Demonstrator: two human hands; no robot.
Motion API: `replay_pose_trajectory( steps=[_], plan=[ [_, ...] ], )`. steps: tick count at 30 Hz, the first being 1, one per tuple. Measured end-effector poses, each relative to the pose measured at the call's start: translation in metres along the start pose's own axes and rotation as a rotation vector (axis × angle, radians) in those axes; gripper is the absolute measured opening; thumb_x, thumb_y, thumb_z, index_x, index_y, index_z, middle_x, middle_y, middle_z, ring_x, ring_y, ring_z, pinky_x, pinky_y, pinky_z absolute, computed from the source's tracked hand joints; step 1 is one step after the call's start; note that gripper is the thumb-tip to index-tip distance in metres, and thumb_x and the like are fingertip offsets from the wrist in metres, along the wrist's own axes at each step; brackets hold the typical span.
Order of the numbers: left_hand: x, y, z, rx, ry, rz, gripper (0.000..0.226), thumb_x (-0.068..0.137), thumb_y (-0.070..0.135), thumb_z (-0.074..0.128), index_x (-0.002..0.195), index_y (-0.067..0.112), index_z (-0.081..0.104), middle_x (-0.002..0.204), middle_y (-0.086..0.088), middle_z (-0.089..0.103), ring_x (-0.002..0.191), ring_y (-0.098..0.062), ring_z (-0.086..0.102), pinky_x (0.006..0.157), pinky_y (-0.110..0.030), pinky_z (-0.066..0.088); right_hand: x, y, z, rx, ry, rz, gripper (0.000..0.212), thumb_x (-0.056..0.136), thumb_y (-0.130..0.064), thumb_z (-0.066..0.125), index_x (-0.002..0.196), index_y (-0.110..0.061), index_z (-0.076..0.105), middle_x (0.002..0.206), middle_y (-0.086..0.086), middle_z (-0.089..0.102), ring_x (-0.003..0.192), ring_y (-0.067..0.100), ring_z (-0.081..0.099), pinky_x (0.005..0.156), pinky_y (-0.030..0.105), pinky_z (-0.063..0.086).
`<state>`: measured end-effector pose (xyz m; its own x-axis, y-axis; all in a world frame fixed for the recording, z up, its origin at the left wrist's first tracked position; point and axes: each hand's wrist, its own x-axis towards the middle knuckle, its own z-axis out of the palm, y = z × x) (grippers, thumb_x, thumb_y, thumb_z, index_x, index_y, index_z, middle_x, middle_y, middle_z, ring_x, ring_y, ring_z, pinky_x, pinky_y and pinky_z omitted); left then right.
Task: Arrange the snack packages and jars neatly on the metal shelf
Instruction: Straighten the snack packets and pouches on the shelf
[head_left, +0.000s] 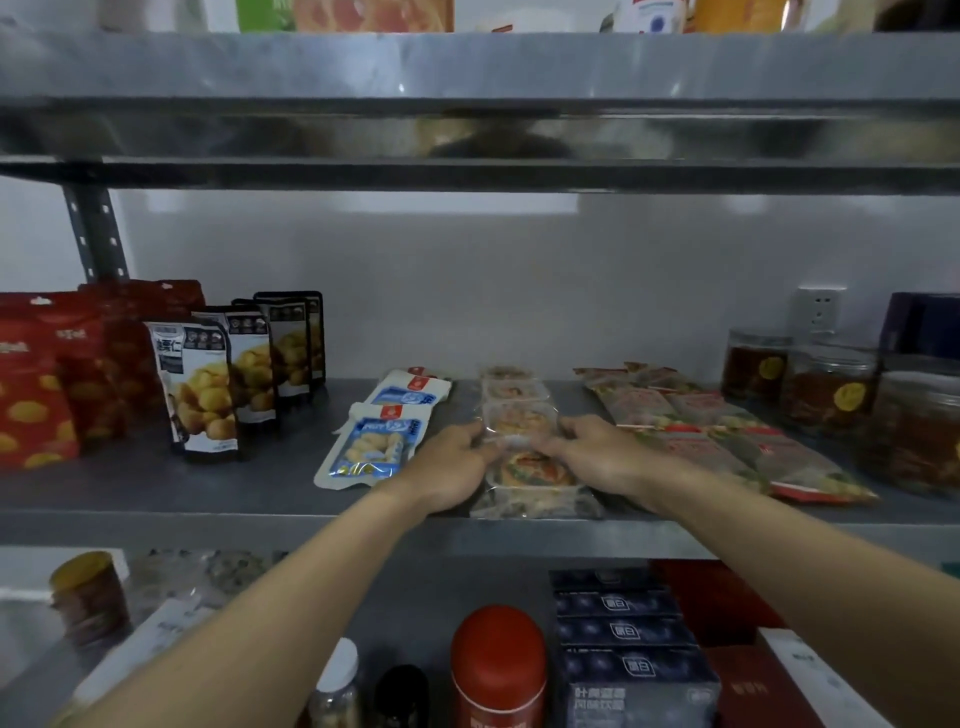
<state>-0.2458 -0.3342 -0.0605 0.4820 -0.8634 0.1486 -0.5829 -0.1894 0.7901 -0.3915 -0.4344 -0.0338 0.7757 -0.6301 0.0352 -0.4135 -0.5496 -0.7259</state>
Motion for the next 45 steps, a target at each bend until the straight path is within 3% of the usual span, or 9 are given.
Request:
replay_pose_trajectory(
  steps=[7,14,16,19,21,24,28,34,45],
  plan=[
    [0.001,0.0,-0.005,0.095,-0.014,0.051,0.038,0.1,0.039,0.044,0.135,0.027,0.051,0.132,0.009,0.058,0.125,-0.014,0.05,0.105,-0.028,0.036,0.008,-0.002,-0.004,-0.087,0.058,0.0,0.048,0.095,-0.045,0.054,0.128,-0.01,0.055,0.106,-0.012,0.057,0.096,0.009,0.054,0.088,0.025,0.041],
    [-0.006,-0.009,-0.059,0.268,0.273,0.095,0.044,0.097,0.034,0.051,0.139,0.024,0.048,0.143,0.003,0.049,0.129,-0.017,0.045,0.097,-0.022,0.032,0.033,-0.044,0.007,-0.267,0.144,-0.192,0.06,0.094,-0.043,0.056,0.144,-0.013,0.042,0.149,0.003,0.044,0.136,0.022,0.041,0.107,0.027,0.031],
    [-0.008,-0.021,-0.079,0.231,0.339,0.05,0.043,0.096,0.029,0.053,0.138,0.021,0.048,0.141,0.001,0.05,0.126,-0.018,0.048,0.097,-0.022,0.034,0.04,-0.061,0.018,-0.196,0.108,-0.189,0.056,0.094,-0.04,0.057,0.141,-0.012,0.046,0.143,0.002,0.05,0.128,0.02,0.048,0.103,0.027,0.035],
    [-0.007,-0.046,-0.101,0.053,0.368,-0.074,0.043,0.095,0.033,0.054,0.136,0.025,0.047,0.134,0.01,0.049,0.12,-0.013,0.05,0.098,-0.027,0.039,0.049,-0.085,0.043,-0.009,0.085,-0.1,0.028,0.093,-0.032,0.061,0.115,-0.014,0.064,0.103,0.001,0.066,0.082,0.012,0.056,0.07,0.021,0.043],
    [-0.002,-0.063,-0.113,-0.043,0.344,-0.101,0.048,0.09,0.036,0.056,0.135,0.023,0.047,0.138,0.005,0.053,0.121,-0.016,0.051,0.105,-0.037,0.041,0.059,-0.098,0.066,0.171,0.052,-0.038,0.016,0.092,-0.018,0.062,0.106,-0.012,0.067,0.101,0.004,0.07,0.074,0.01,0.059,0.06,0.016,0.044],
    [0.005,-0.077,-0.121,-0.139,0.282,-0.154,0.064,0.09,0.037,0.057,0.147,0.019,0.034,0.15,-0.002,0.041,0.134,-0.02,0.041,0.112,-0.035,0.03,0.08,-0.103,0.096,0.378,0.063,0.065,0.021,0.09,-0.005,0.062,0.11,-0.001,0.065,0.11,0.013,0.071,0.093,0.024,0.068,0.084,0.033,0.056],
    [0.008,-0.092,-0.119,-0.165,0.178,-0.128,0.056,0.096,0.029,0.053,0.147,0.018,0.032,0.147,-0.001,0.043,0.13,-0.017,0.043,0.095,-0.022,0.03,0.092,-0.103,0.119,0.518,0.171,0.203,0.015,0.091,-0.001,0.058,0.104,-0.003,0.064,0.089,0.011,0.071,0.077,0.024,0.069,0.07,0.035,0.058],
    [0.003,-0.097,-0.12,-0.183,0.203,-0.008,0.033,0.097,0.021,0.052,0.129,0.018,0.05,0.11,0.011,0.053,0.099,-0.003,0.047,0.083,-0.019,0.032,0.098,-0.103,0.134,0.514,0.239,0.275,0.019,0.089,-0.004,0.058,0.106,-0.004,0.065,0.095,0.017,0.073,0.084,0.032,0.072,0.077,0.048,0.059],
    [0.002,-0.097,-0.121,-0.128,0.162,0.003,0.039,0.095,0.021,0.053,0.133,0.022,0.049,0.127,0.005,0.059,0.102,-0.008,0.057,0.085,-0.023,0.041,0.101,-0.104,0.137,0.525,0.265,0.256,0.012,0.089,-0.002,0.058,0.099,-0.006,0.063,0.097,0.015,0.071,0.089,0.03,0.07,0.083,0.047,0.058]
  ],
)
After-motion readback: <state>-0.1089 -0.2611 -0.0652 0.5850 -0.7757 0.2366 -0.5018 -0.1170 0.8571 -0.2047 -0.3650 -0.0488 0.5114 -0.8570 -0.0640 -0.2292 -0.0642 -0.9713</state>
